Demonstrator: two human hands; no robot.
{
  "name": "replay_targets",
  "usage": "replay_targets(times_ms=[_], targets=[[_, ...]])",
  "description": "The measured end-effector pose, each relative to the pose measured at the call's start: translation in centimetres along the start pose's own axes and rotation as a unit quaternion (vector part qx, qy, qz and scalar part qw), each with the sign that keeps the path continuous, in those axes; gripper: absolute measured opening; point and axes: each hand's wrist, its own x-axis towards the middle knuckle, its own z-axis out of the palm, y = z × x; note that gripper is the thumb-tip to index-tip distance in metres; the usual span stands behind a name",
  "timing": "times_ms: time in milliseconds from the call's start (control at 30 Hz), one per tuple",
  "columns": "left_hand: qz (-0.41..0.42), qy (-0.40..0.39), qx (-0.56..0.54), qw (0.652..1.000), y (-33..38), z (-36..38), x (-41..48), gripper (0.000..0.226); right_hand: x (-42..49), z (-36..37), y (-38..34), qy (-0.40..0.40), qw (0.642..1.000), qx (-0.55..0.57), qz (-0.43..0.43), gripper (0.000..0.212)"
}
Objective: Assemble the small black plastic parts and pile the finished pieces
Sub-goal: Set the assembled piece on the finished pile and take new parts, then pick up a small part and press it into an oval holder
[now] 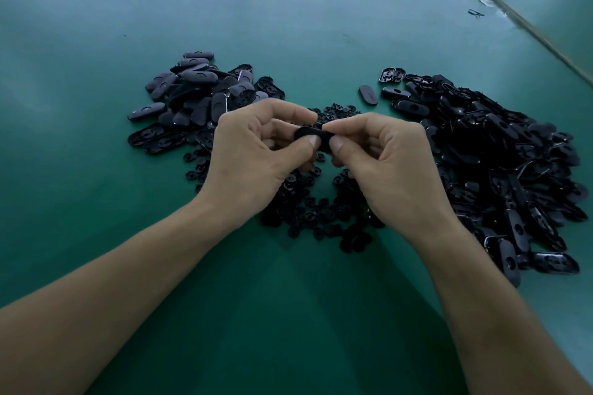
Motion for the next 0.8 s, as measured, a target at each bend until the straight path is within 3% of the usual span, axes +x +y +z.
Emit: replay_targets(times_ms=[133,267,367,500,700,800], targets=[[-0.013,0.047,-0.052,0.997,-0.2,-0.2,0.3,0.022,1.0,-0.9,0.0,0.037,0.994,-0.103,0.016,0.028],[-0.048,0.106,-0.109,0.987,-0.1,-0.2,0.8,0.022,3.5,-3.2,0.8,0.039,0.951,-0.3,0.057,0.042],[-0.073,0.137,-0.114,0.981,0.0,-0.1,1.1,0.039,5.4,-4.3,1.7,0.006,0.897,-0.428,0.111,0.051],[-0.1,0.176,-0.101,0.974,0.1,-0.4,1.3,0.067,6.4,-4.6,2.4,-0.005,0.855,-0.494,0.159,0.043],[-0.122,0.174,-0.119,0.97,-0.6,-0.9,1.8,0.091,6.4,-4.8,3.1,0.04,0.872,-0.471,0.126,0.033],[-0.113,0.179,-0.089,0.973,-0.9,-0.8,1.7,0.092,6.1,-4.9,3.1,0.057,0.881,-0.454,0.118,0.029]])
